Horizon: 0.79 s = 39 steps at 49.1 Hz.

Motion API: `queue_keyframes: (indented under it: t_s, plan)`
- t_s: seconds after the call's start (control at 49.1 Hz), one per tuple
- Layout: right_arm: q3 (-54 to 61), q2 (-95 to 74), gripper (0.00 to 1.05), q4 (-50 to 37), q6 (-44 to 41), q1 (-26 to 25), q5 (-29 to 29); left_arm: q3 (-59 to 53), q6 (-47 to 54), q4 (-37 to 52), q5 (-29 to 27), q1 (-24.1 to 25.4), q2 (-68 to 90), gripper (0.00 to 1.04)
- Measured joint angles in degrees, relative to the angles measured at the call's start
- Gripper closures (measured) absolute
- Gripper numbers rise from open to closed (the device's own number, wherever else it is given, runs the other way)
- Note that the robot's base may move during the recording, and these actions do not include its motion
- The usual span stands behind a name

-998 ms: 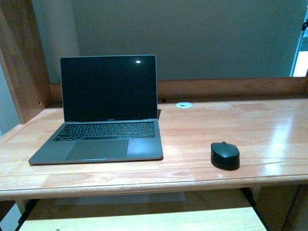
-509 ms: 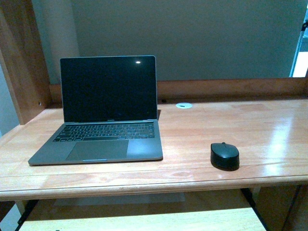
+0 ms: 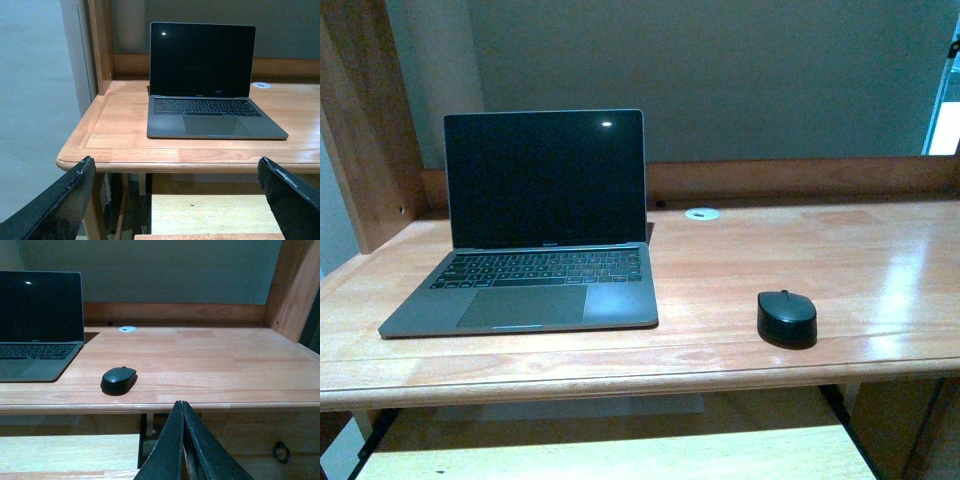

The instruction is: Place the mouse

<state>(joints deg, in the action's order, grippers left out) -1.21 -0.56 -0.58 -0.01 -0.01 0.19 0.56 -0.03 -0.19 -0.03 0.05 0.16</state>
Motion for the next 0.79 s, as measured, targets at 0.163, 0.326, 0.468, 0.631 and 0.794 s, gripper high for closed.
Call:
queue_keyframes:
  t_s: [0.163, 0.326, 0.468, 0.631, 0.794]
  plan:
    - [0.0, 0.0, 0.84, 0.0, 0.0, 0.0, 0.0, 0.0, 0.0, 0.0, 0.0, 0.0, 0.0, 0.07]
    - [0.0, 0.0, 0.59, 0.0, 0.0, 0.0, 0.0, 0.0, 0.0, 0.0, 0.0, 0.0, 0.0, 0.07]
    - [0.0, 0.0, 0.35, 0.0, 0.0, 0.0, 0.0, 0.0, 0.0, 0.0, 0.0, 0.0, 0.0, 0.07]
    - [0.0, 0.0, 0.06, 0.0, 0.0, 0.0, 0.0, 0.0, 0.0, 0.0, 0.0, 0.0, 0.0, 0.07]
    - [0.0, 0.0, 0.07, 0.0, 0.0, 0.0, 0.0, 0.0, 0.0, 0.0, 0.0, 0.0, 0.0, 0.07]
